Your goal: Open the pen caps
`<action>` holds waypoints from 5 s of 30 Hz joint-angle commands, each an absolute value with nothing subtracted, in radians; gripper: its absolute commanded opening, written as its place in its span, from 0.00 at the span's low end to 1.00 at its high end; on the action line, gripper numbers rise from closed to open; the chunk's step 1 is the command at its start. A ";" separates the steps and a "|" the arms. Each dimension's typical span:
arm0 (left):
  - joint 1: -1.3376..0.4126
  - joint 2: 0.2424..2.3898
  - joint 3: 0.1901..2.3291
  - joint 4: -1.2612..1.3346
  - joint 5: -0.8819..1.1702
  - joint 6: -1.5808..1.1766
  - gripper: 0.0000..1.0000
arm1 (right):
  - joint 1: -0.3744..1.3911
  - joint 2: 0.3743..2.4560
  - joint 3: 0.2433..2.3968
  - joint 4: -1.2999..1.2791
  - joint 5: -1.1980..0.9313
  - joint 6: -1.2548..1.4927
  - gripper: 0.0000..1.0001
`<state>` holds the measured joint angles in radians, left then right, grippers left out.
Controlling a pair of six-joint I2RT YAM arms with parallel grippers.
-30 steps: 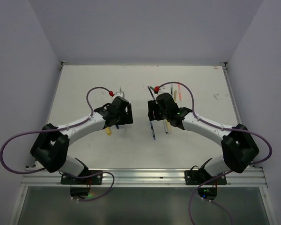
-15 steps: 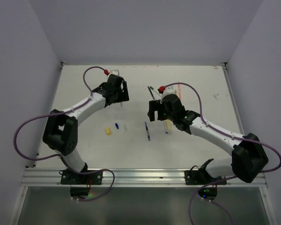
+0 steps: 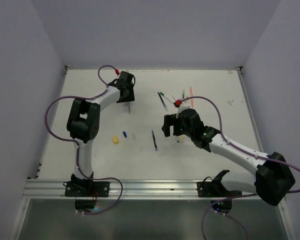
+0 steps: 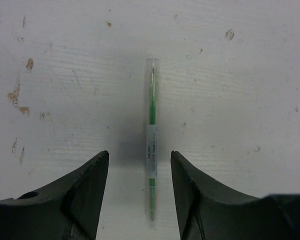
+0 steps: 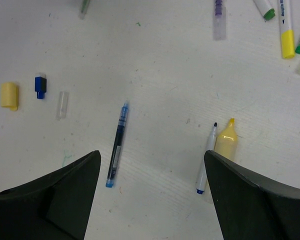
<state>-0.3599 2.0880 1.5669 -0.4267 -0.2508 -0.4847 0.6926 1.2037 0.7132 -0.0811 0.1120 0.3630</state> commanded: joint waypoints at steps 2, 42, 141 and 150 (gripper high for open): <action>-0.353 2.143 1.624 -0.445 -0.221 -0.449 0.55 | 0.687 1.184 0.701 -0.031 0.097 0.367 0.88; -0.480 1.103 0.631 0.449 0.187 -0.887 0.00 | 0.752 1.314 0.724 0.609 -0.305 0.551 0.82; -0.551 1.014 0.799 0.456 -0.451 -0.680 0.00 | 0.856 1.287 0.675 0.100 -0.124 0.394 0.00; -0.551 1.103 0.896 0.031 -0.273 -0.719 0.00 | 0.864 1.428 0.710 0.189 -0.111 0.549 0.00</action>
